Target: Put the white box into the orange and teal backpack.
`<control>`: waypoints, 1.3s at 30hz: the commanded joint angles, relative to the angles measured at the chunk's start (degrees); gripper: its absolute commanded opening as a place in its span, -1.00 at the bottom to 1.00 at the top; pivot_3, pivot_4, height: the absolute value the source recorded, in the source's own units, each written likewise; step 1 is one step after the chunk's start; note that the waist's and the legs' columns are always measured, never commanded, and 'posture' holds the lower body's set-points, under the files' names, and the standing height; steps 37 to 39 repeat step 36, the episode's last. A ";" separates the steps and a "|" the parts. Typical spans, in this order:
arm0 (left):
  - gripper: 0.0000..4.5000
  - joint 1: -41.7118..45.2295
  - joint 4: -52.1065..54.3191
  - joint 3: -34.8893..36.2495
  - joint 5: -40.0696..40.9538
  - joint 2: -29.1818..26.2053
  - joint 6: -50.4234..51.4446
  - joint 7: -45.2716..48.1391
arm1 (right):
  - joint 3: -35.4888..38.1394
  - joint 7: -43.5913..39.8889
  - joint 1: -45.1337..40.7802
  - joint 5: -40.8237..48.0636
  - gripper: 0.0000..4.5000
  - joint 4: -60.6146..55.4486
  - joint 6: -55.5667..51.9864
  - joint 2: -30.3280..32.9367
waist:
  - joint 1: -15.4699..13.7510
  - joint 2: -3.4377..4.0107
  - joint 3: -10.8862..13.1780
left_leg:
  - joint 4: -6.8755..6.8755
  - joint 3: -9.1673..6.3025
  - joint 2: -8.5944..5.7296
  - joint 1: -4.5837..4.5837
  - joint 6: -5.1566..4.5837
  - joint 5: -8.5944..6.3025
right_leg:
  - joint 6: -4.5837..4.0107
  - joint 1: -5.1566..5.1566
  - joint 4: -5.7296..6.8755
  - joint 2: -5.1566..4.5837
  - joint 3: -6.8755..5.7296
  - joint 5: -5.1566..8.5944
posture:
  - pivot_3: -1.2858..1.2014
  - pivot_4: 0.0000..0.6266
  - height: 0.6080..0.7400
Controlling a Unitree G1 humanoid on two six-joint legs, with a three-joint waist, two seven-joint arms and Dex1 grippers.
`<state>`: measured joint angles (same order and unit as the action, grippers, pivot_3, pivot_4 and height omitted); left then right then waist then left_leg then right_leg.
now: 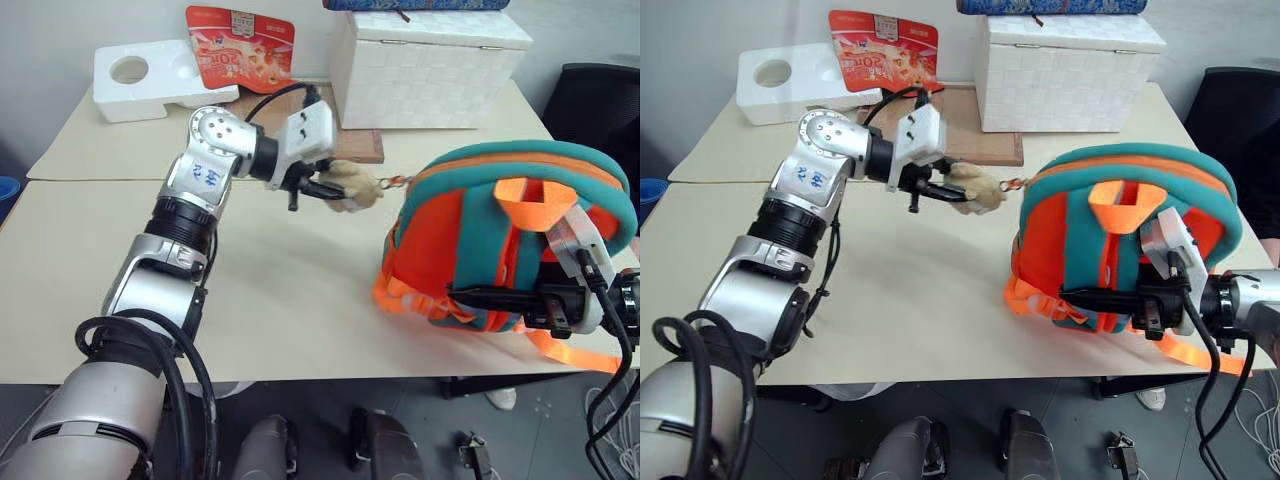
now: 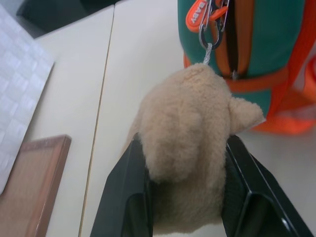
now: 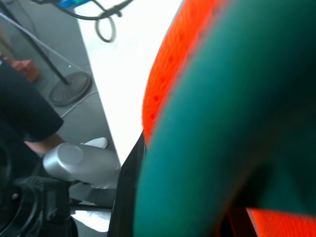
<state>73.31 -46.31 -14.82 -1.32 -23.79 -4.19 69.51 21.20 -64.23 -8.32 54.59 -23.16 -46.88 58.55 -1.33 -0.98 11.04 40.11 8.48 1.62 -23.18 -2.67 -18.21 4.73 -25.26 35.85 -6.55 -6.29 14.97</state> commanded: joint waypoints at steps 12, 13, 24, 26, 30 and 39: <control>-0.45 -10.40 3.90 -7.22 -9.41 6.72 -10.52 -8.14 | 1.49 1.26 0.30 -6.92 -1.00 4.19 6.85 -1.10 | -0.07 0.00 0.00 | 0.07 0.00 -0.05 -0.03 -0.10 -0.04 | 0.05 0.01 0.00 -0.04 0.02 -0.03 | 0.03 -0.52 1.00; -0.30 -10.57 4.54 -6.32 -8.55 6.36 -9.09 -7.78 | 1.44 0.30 0.02 -6.66 -0.86 5.16 6.01 -0.33 | -0.05 0.00 0.00 | 0.07 0.00 -0.04 -0.03 -0.10 -0.04 | 0.05 0.01 0.00 -0.03 0.01 -0.03 | 0.03 -0.52 1.00; 1.00 -22.72 26.15 10.88 12.01 -13.23 25.49 7.02 | 9.50 -25.31 3.37 -15.43 0.78 31.80 10.63 20.56 | 1.15 0.02 0.00 | -0.01 0.06 0.03 -0.02 -0.10 -0.04 | 0.03 -0.01 0.10 0.06 0.01 -0.02 | 0.03 -0.52 1.00; 1.00 -24.94 30.43 15.71 17.07 -18.18 31.65 8.89 | 11.27 -27.58 2.56 -17.03 0.98 38.70 11.46 23.44 | 1.40 0.02 0.00 | 0.00 0.06 0.03 -0.02 -0.10 -0.04 | 0.03 -0.01 0.10 0.03 0.03 -0.02 | 0.03 -0.52 1.00; 1.00 -28.41 38.36 23.61 22.78 -24.36 40.33 5.34 | 14.94 -28.19 2.51 -18.39 0.98 46.85 12.14 24.49 | 1.21 0.01 0.00 | 0.00 -0.05 0.05 -0.03 -0.06 -0.04 | 0.02 0.06 -0.01 -0.03 0.08 -0.01 | 0.03 -0.52 1.00; 1.00 -37.16 49.86 31.31 28.14 -25.02 45.41 -2.86 | 18.53 -19.68 3.92 -18.47 0.98 43.33 12.04 15.59 | 1.44 0.04 -0.02 | -0.01 -0.09 0.11 0.18 0.06 -0.10 | 0.01 0.34 -0.19 -0.12 0.29 0.00 | 0.03 -0.52 1.00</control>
